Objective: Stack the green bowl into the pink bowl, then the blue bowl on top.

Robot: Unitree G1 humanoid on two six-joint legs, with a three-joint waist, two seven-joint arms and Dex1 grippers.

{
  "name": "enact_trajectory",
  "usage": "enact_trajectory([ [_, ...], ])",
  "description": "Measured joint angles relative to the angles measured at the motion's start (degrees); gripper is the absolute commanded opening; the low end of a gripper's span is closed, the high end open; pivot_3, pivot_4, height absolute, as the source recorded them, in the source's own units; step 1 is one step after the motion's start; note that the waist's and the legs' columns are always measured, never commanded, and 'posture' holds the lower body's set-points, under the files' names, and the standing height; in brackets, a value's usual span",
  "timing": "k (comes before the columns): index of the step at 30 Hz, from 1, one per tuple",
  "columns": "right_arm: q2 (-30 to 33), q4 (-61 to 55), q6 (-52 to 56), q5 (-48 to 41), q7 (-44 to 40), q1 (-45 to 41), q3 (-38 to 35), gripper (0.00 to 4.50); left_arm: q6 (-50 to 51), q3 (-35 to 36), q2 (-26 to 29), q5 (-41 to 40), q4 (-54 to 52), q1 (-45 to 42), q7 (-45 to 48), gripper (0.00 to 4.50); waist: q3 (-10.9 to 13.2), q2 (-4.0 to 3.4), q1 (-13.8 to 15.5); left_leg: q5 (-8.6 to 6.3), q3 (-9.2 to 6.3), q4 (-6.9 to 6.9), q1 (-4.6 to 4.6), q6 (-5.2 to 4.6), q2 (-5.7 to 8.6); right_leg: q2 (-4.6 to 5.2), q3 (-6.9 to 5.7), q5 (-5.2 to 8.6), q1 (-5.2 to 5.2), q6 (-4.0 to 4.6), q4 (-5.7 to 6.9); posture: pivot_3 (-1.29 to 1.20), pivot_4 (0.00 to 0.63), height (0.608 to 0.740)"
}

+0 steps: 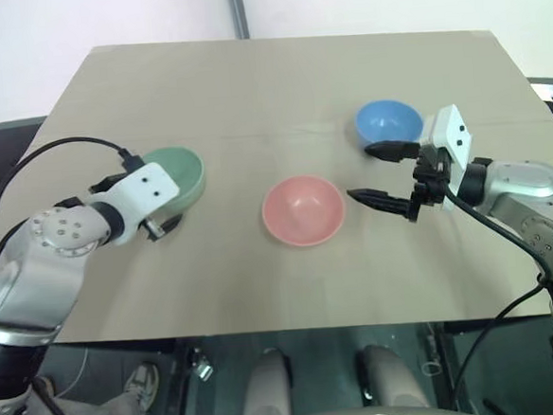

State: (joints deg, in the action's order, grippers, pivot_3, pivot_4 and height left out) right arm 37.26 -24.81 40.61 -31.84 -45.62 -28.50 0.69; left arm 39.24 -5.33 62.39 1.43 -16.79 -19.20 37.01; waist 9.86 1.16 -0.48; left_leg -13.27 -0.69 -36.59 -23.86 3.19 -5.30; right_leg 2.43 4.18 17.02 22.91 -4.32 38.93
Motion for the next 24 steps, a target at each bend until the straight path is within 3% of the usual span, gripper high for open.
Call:
enact_trajectory([
  [4,0.69,-1.20,0.00,0.05,0.47,0.50,0.01,4.50,2.56,-3.96,-1.63,1.84,1.80,-3.19,1.09,1.72,0.03,0.04,-0.37,0.00,0.00,-0.02,-0.02,0.00,0.00,0.00,0.01,0.00,0.01,0.00,0.00,0.00,0.150,0.740],
  [8,0.94,-1.28,-0.01,0.12,1.08,0.89,-0.03,4.50,4.12,-4.21,-2.05,1.98,1.79,-3.76,2.13,0.08,0.03,0.05,-0.34,0.00,0.00,-0.01,-0.02,0.00,0.00,0.00,0.01,0.00,0.01,0.00,0.01,0.00,0.150,0.740],
  [17,1.10,-2.41,-0.02,0.35,2.50,2.66,-0.14,4.50,2.28,-3.37,-1.25,1.44,1.58,-4.62,6.64,0.08,0.04,0.07,-0.19,0.00,-0.01,-0.09,-0.03,0.00,0.00,0.00,0.00,0.00,0.00,0.00,0.05,0.00,0.150,0.740],
  [24,3.88,-4.51,0.61,-0.01,3.50,6.01,-3.23,4.50,-19.42,3.53,-2.97,-10.91,-1.55,-7.85,20.99,0.08,0.04,0.08,0.18,0.00,-0.01,-0.13,-0.08,0.00,-0.01,0.00,-0.01,0.00,-0.02,0.00,0.00,0.00,0.150,0.740],
])
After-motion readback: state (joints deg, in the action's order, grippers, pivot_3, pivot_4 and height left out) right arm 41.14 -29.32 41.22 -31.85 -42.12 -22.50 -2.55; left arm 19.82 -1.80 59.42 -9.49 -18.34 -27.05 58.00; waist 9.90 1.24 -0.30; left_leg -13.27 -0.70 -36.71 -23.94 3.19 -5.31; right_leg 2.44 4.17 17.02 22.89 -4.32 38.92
